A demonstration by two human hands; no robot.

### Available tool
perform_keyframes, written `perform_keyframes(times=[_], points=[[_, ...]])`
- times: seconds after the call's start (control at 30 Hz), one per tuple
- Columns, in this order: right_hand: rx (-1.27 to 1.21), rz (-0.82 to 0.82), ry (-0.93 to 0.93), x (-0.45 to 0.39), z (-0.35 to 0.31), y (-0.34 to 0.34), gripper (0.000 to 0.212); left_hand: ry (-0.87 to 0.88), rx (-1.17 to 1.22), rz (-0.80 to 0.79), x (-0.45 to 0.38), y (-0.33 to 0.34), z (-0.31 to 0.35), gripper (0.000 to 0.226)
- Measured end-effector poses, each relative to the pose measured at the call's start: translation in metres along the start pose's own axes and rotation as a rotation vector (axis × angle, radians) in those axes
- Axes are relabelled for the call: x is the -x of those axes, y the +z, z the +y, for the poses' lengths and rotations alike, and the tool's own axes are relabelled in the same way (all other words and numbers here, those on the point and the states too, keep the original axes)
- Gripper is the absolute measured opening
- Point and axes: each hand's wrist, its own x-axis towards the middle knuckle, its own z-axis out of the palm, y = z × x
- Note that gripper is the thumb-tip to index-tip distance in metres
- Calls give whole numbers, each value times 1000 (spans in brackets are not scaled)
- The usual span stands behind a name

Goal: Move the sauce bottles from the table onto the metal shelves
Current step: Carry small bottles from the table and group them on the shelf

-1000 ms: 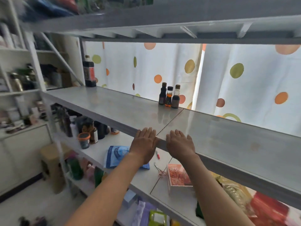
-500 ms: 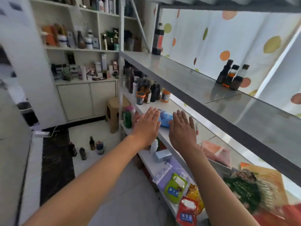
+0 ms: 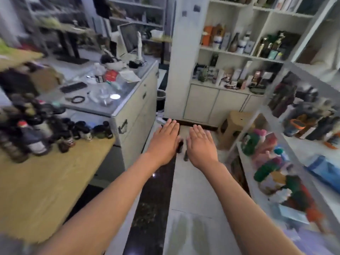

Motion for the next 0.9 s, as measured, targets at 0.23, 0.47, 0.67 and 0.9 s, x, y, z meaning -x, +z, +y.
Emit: perform_keyframes(times=[0.23,0.47,0.67,0.9], points=[[-98,-129,-378,-62,-212,63,53,-389,-22,33,95,-28,-195,54],[-112,-253,-542,-85,-359,115,53,-619,16,84,167,-42,-324,54],[-110,-353,-549,-106,-409,154,54,-777,86,73,190,-30,-388,54],[-138,-440,-510,-149,-435,206,55,-886,183,68,185,-8,-430,59]])
